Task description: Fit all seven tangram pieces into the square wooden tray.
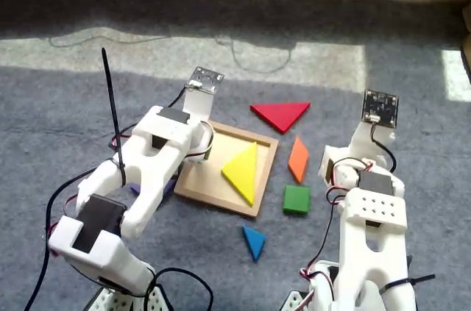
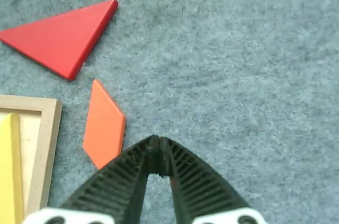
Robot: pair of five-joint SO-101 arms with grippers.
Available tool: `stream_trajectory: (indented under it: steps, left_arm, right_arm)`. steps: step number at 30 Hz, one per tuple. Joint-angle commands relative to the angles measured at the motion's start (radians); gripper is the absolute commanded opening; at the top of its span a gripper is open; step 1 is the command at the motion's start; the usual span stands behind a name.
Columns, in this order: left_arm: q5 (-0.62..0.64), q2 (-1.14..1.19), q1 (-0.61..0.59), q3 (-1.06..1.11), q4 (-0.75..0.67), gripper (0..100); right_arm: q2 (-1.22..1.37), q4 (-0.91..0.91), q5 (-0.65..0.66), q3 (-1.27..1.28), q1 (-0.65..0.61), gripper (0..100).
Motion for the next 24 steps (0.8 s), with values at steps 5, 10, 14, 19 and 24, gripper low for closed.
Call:
stream_trajectory:
  steps: [5, 10, 14, 19, 24]
  left_arm:
    - [0.091, -0.102, -0.079, -0.007, 0.038, 1]
    - [0.120, -0.120, -0.088, 0.019, 0.040, 1]
    - [0.120, -0.120, -0.088, 0.019, 0.043, 1]
    - [0.121, -0.130, -0.065, 0.016, 0.051, 5]
    - [0.186, -0.131, -0.053, 0.012, 0.101, 21]
  right_arm:
    - [-0.033, -0.021, 0.002, -0.004, 0.005, 1.0]
    - [-0.033, -0.021, 0.002, -0.004, 0.005, 1.0]
    - [-0.033, -0.021, 0.002, -0.004, 0.005, 1.0]
    - [-0.031, -0.021, 0.002, -0.004, 0.004, 1.0]
    - [-0.031, -0.021, 0.002, -0.004, 0.004, 1.0]
